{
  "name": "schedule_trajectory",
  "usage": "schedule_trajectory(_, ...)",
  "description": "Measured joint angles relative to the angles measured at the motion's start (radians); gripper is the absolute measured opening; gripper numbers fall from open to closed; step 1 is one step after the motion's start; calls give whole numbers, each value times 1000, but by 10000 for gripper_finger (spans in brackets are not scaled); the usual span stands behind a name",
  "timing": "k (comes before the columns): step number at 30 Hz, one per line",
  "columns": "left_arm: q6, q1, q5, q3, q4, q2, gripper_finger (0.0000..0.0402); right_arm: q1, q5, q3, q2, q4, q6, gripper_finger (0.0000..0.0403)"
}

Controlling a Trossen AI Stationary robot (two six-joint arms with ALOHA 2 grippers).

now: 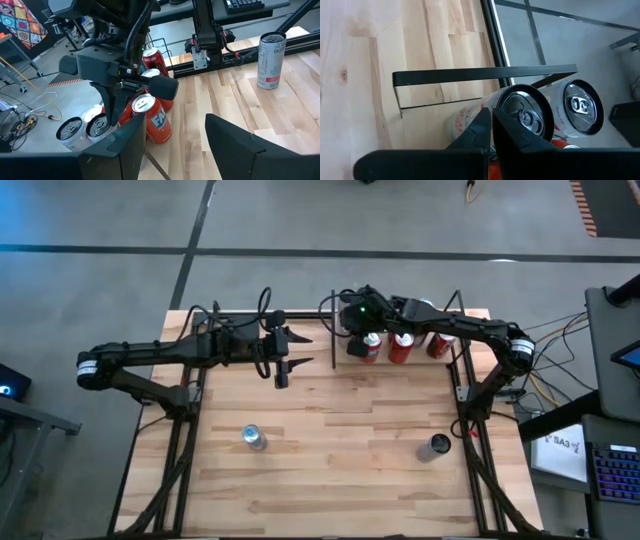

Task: Place canned beverage on shelf
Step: Put the left white soda can on the shelf aligned with the other white soda can

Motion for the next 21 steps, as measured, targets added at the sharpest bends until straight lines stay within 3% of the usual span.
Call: schedule_trajectory(21,0,0,0,0,0,0,190,0,-37,-2,-2,-41,30,9)
